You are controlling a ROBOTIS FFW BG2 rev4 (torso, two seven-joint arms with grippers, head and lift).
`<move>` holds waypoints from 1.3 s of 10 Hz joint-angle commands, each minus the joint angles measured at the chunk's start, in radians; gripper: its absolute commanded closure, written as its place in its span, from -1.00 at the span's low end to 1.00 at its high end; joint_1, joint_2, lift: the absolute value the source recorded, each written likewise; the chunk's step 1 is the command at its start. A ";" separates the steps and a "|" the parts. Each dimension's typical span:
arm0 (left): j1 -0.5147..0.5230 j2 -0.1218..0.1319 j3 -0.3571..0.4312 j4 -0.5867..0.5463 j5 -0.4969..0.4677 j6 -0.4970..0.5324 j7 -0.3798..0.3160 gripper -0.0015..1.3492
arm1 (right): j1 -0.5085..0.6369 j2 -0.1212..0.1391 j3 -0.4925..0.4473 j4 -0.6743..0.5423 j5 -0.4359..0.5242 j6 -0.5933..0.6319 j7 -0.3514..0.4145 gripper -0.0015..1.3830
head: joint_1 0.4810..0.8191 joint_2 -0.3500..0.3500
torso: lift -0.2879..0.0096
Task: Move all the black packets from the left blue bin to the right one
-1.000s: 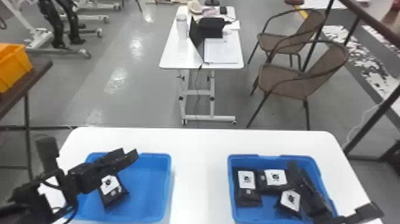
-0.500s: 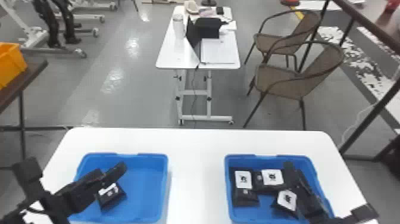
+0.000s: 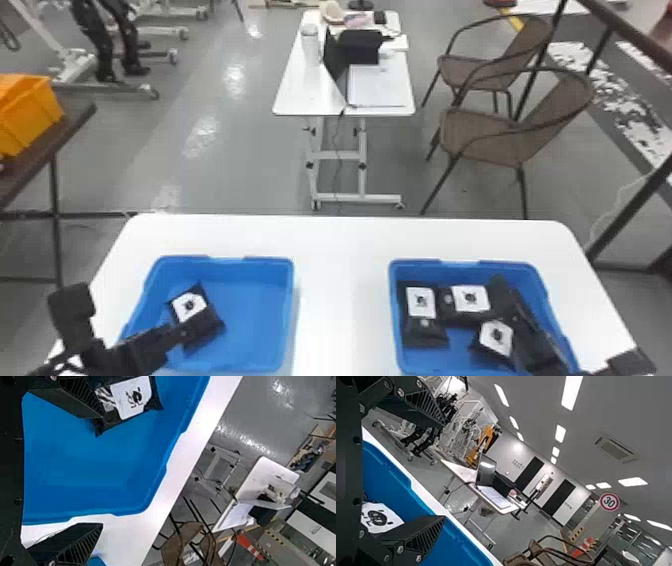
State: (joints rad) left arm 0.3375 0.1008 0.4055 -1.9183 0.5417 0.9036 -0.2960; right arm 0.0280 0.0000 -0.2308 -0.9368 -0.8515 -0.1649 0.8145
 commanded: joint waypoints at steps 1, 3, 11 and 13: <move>-0.025 0.025 0.001 0.056 0.004 -0.017 -0.017 -1.00 | 0.001 0.001 0.001 0.004 0.000 0.004 0.002 -0.70 | 0.27 0.14 | 0.94; -0.031 0.056 -0.001 0.085 0.049 -0.031 -0.015 -0.85 | 0.006 0.001 0.001 0.004 -0.004 0.007 0.003 -0.70 | 0.27 0.18 | 0.94; -0.077 0.014 0.055 0.122 -0.101 0.011 -0.011 -0.83 | -0.003 0.001 0.010 0.021 -0.014 0.022 0.018 -0.70 | 0.27 0.29 | 0.94; -0.097 0.030 0.019 0.065 -0.286 0.015 -0.011 -0.81 | -0.008 0.001 0.013 0.023 -0.015 0.022 0.020 -0.70 | 0.27 0.38 | 0.94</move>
State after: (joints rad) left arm 0.2459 0.1252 0.4356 -1.8382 0.3095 0.9173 -0.3068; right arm 0.0204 0.0000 -0.2186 -0.9152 -0.8658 -0.1426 0.8342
